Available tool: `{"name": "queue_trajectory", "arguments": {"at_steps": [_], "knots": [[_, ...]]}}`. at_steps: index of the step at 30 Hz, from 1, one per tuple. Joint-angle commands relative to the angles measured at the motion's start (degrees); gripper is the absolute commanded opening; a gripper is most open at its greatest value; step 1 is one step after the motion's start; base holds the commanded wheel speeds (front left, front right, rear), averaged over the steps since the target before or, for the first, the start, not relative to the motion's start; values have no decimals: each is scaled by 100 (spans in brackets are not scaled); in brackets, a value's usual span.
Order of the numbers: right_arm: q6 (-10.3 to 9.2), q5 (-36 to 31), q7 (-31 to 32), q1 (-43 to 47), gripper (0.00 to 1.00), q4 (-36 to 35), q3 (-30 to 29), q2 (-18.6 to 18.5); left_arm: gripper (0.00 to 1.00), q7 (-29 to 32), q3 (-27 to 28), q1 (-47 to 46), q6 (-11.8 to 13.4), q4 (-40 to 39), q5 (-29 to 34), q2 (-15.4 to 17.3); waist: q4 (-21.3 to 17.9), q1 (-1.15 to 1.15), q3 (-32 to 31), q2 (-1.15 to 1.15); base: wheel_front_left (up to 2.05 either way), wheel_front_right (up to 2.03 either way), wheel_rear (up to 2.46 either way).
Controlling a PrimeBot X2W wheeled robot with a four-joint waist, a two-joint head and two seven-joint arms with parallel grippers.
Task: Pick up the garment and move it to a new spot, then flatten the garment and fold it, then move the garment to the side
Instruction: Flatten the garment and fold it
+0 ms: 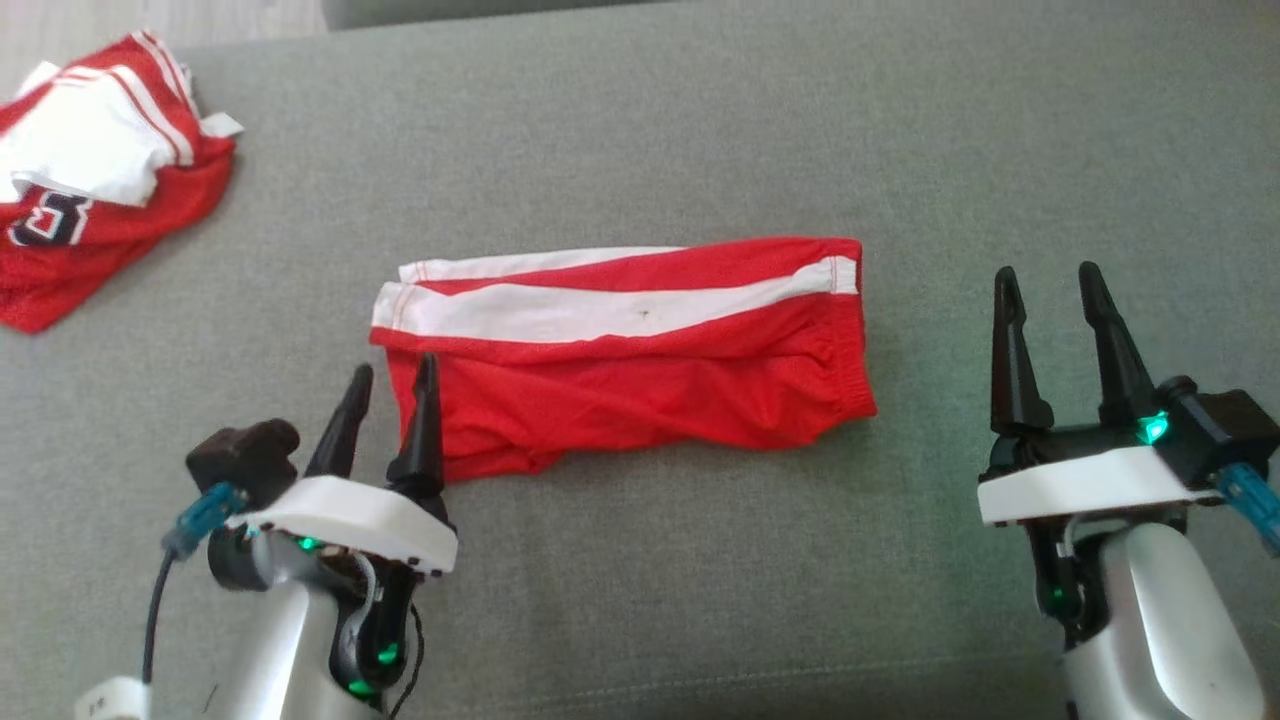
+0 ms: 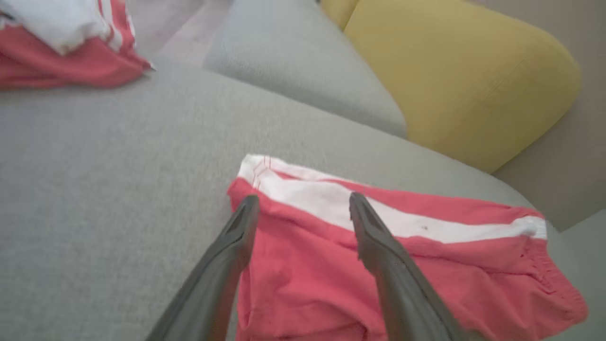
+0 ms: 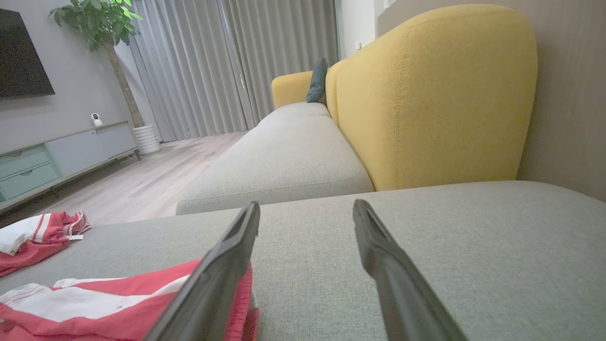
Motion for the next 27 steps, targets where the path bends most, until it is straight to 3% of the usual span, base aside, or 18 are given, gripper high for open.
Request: {"name": "queue_trajectory", "arguments": {"at_steps": [1, 10, 27], "knots": [[39, -41, 47, -95, 100, -146, 82, 2, 100, -247, 102, -236, 37, -266, 145, 83, 47, 0, -145, 0, 0, 0, 0], [39, -28, 190, 127, 100, -98, -14, 2, 100, -682, 22, 153, 127, -700, 510, 126, 190, 0, -614, 0, 0, 0, 0], [39, -20, 537, 222, 100, 118, -61, 2, 100, -759, -69, 537, 292, -885, 733, 144, 399, 0, -757, 0, 0, 0, 0]]}}
